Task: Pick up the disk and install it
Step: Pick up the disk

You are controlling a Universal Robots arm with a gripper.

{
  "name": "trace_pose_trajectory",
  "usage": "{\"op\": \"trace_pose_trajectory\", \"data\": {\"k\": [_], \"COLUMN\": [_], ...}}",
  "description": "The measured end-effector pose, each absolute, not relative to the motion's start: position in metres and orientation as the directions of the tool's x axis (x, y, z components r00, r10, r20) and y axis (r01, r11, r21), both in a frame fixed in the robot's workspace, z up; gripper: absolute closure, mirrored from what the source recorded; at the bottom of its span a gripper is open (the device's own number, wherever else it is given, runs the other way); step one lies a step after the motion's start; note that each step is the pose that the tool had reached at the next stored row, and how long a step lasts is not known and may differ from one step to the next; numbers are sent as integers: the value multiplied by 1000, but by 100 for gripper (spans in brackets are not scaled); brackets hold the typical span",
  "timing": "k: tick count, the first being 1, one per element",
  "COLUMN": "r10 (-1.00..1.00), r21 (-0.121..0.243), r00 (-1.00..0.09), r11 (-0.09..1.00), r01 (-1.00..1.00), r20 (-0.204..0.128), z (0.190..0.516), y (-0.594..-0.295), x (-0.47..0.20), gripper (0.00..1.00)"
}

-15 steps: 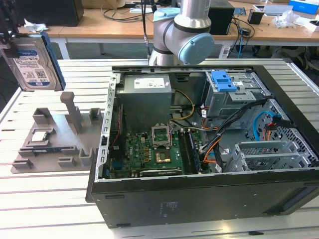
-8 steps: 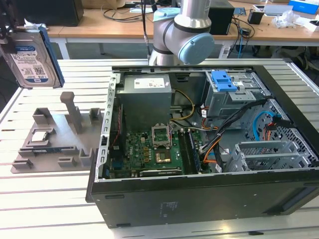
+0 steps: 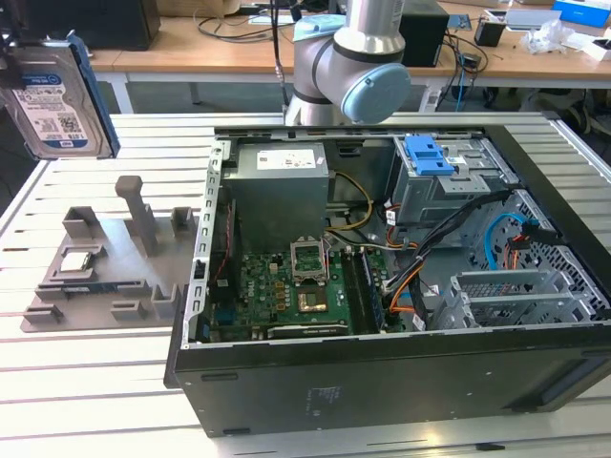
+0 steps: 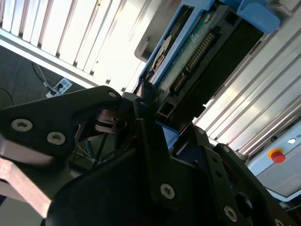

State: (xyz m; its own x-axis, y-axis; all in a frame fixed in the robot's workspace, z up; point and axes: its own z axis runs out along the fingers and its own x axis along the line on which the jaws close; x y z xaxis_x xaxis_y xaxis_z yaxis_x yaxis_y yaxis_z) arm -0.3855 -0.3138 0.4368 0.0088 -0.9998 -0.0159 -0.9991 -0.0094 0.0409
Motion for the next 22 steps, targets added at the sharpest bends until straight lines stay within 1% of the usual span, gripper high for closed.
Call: {"op": "trace_pose_trajectory", "data": {"k": [22], "r10": [-1000], "r21": [41], "r00": [9], "r11": [-9], "r01": [-999], "r20": [-16], "z": [462], "y": [-314], "x": [-386], "gripper": [63]}}
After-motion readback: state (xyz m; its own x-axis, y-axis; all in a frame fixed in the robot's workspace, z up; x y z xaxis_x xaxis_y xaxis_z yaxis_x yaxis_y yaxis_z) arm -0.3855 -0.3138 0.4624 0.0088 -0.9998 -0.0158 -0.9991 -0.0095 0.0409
